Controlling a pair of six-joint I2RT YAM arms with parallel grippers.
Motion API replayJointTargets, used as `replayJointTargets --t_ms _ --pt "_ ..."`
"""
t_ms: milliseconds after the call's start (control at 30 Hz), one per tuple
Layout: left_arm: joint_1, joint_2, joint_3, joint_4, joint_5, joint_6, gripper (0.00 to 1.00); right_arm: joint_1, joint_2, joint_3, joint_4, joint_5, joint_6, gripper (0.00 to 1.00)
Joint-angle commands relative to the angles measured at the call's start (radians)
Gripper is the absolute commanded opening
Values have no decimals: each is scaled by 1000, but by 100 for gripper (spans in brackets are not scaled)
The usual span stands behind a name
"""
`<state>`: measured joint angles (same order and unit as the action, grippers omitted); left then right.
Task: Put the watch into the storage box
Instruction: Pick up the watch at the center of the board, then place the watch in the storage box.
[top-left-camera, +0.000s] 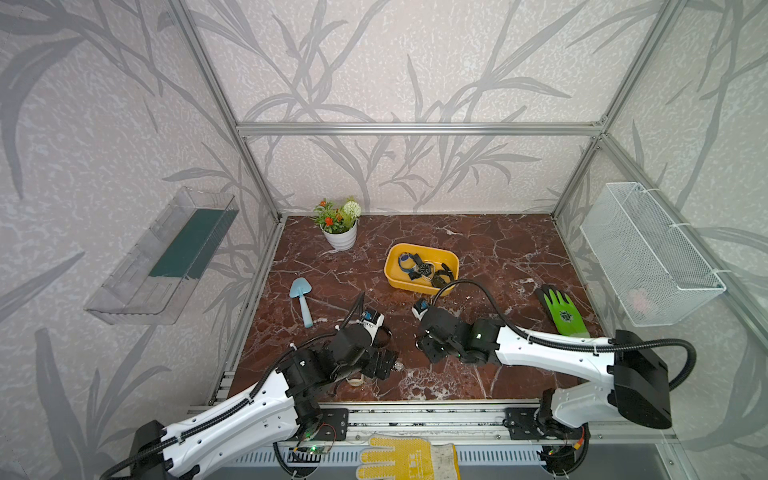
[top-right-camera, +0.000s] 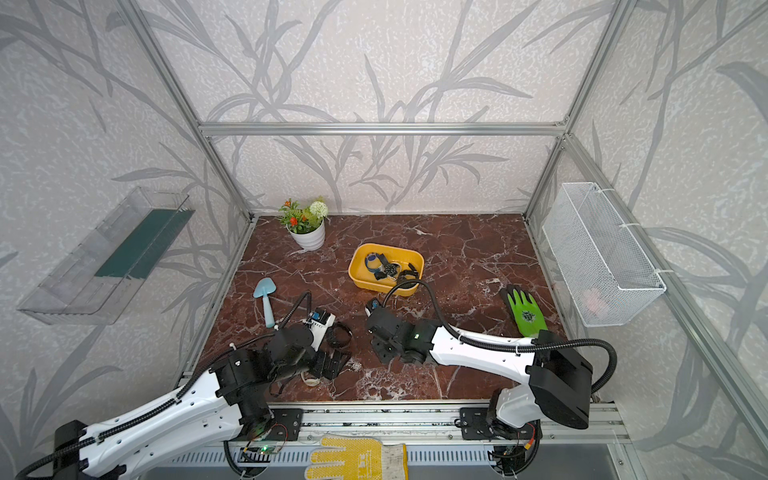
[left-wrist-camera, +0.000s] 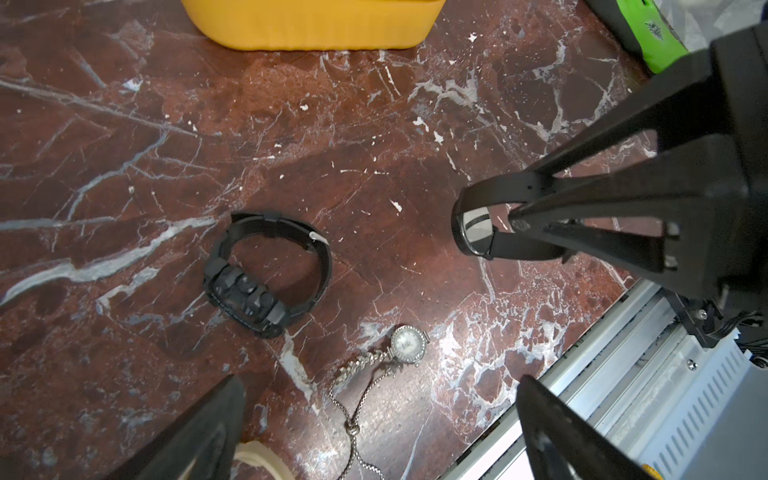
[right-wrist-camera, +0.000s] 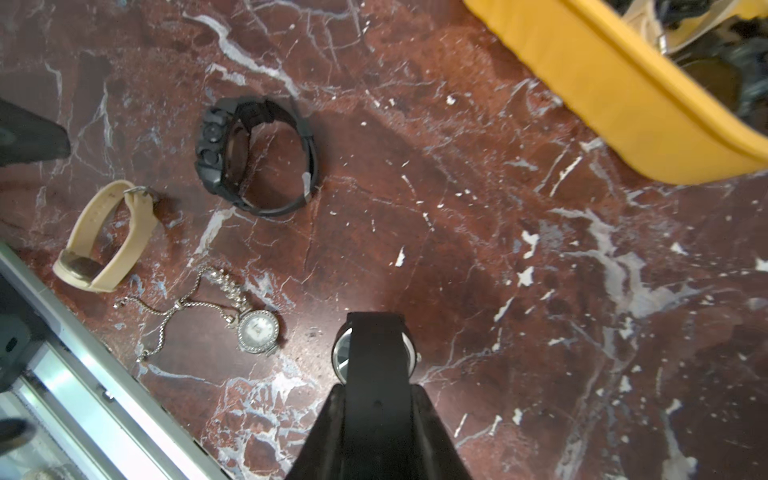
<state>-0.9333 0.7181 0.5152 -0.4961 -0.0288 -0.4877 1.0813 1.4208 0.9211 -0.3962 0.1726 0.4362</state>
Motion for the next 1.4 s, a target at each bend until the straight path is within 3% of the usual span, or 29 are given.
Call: replayJointTargets --t_ms 0,367,533,667,933,1367 --pt "-2 24 39 54 -8 50 99 -48 -39 43 -26 -19 -37 26" --pt "-2 140 114 111 -59 165 99 -247 -16 162 57 -147 -143 26" --pt "-2 139 96 160 -71 159 99 -320 77 254 133 -197 -188 26" --pt "-1 122 99 134 -124 137 99 -379 159 305 225 -307 -168 26" --pt "0 96 100 135 -177 161 100 -443 344 397 368 -461 -113 26" --pt "-1 157 120 144 -186 170 99 -476 500 503 403 -493 -114 26"
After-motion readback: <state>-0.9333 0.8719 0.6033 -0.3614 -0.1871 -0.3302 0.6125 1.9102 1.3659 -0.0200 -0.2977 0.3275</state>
